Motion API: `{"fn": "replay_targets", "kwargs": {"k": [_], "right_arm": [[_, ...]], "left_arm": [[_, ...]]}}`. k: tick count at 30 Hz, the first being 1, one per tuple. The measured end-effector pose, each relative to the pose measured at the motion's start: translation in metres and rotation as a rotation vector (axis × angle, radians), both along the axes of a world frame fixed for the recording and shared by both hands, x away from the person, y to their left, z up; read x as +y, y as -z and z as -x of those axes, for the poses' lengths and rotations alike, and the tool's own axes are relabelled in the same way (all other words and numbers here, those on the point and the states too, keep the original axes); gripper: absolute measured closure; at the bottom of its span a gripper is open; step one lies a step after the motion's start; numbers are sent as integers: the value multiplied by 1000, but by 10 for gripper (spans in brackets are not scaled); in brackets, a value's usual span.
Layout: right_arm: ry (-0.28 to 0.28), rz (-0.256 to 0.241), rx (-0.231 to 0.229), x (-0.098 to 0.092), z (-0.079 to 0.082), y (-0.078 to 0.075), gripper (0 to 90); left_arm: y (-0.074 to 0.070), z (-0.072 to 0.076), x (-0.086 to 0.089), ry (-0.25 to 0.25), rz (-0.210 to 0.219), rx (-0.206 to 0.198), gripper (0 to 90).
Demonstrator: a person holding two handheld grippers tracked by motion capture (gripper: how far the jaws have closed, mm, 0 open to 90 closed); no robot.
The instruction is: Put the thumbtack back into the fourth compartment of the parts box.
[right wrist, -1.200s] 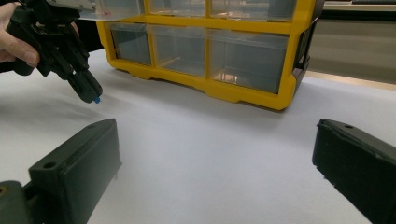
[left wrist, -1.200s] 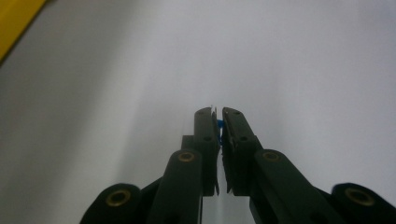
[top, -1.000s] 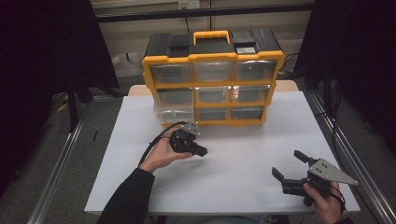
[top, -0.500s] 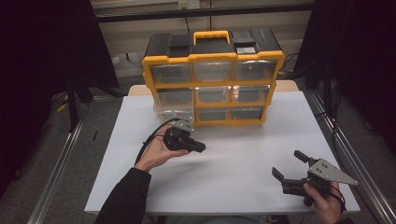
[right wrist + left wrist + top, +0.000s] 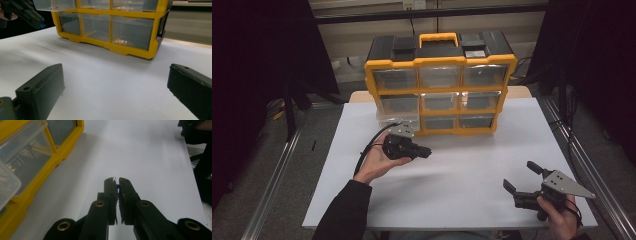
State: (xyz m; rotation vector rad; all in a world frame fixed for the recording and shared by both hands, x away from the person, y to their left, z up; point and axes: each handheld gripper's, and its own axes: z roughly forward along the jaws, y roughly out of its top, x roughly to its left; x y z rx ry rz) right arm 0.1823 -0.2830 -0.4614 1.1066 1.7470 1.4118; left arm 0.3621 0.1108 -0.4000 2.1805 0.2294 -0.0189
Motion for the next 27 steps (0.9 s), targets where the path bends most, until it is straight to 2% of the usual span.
{"fn": "replay_targets", "kwargs": {"k": [4, 9, 15, 22, 23, 25, 27], "right_arm": [[1, -1, 0, 0, 0, 0, 6], [1, -3, 2, 0, 0, 0, 6], [1, -2, 1, 0, 0, 0, 6], [3, -2, -1, 0, 0, 0, 6], [2, -2, -1, 0, 0, 0, 6], [1, 0, 0, -1, 0, 0, 6], [2, -2, 0, 0, -1, 0, 6]], "left_arm": [[-5, 1, 3, -3, 10, -25, 855], [-10, 2, 6, -11, 23, -21, 855], [-18, 5, 9, -27, 43, -55, 855], [-25, 5, 13, -38, 74, -48, 856], [-27, 6, 14, -43, 75, -59, 856], [-30, 8, 14, -44, 90, -50, 856], [-35, 10, 14, -39, 102, -58, 856]]}}
